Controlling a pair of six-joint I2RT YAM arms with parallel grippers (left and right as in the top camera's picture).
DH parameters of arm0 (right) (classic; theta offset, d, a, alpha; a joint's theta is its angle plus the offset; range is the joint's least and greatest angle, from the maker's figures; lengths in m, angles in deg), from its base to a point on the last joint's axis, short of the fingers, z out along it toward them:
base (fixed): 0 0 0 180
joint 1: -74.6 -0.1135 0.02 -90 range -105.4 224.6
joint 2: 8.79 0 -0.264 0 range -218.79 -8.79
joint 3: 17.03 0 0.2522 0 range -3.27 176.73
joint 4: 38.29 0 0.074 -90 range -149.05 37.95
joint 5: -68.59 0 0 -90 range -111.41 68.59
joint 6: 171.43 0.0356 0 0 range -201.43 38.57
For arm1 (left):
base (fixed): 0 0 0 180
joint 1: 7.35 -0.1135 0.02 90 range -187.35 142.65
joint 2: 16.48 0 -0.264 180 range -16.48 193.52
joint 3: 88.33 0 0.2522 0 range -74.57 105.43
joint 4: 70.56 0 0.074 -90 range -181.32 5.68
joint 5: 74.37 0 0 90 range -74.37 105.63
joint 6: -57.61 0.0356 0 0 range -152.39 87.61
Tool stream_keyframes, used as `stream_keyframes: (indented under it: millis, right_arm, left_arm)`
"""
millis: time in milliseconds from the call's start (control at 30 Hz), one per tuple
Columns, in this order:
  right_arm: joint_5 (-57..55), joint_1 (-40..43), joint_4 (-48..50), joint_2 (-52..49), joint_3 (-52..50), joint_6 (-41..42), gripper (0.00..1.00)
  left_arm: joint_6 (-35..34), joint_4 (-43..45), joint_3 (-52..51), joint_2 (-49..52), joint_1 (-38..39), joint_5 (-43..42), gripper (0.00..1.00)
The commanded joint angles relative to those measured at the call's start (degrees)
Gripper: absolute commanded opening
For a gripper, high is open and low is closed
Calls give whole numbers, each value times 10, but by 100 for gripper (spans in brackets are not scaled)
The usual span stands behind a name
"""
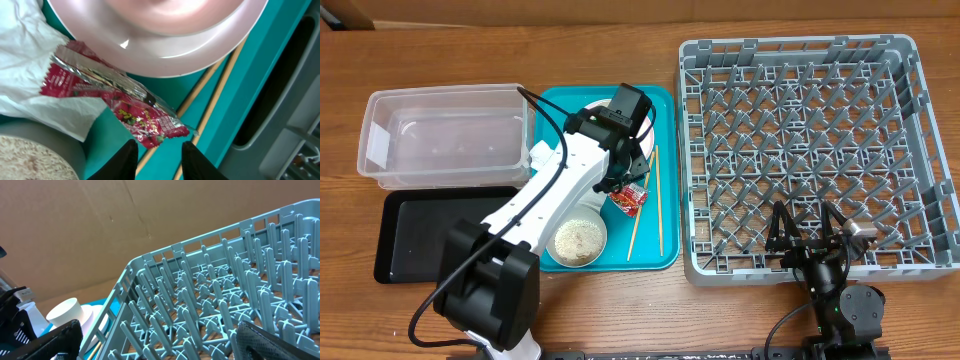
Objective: Sort waste into correct bins and load items into the dishwasher
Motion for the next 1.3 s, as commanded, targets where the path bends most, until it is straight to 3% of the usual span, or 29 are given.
stream_keyframes:
  millis: [0, 133, 267, 467, 900, 1267]
  right_arm:
    - [3, 5, 3, 4, -6, -2, 100]
    - [3, 5, 4, 4, -6, -2, 100]
    - [3, 5, 3, 4, -6, -2, 100]
    - [3, 5, 3, 4, -6, -2, 100]
    - [3, 5, 4, 4, -6, -2, 100]
    - [3, 5, 3, 4, -6, -2, 100]
  left_arm:
    - [-48, 2, 1, 8, 10, 10, 31]
    - [-61, 2, -4, 9, 22, 23, 34]
    - [-86, 2, -11, 9, 28, 50, 45]
    - [-104, 38, -37, 9, 33, 50, 50]
    - [-105, 115, -94, 9, 42, 69, 46]
    - [-109, 207, -155, 9, 53, 85, 50]
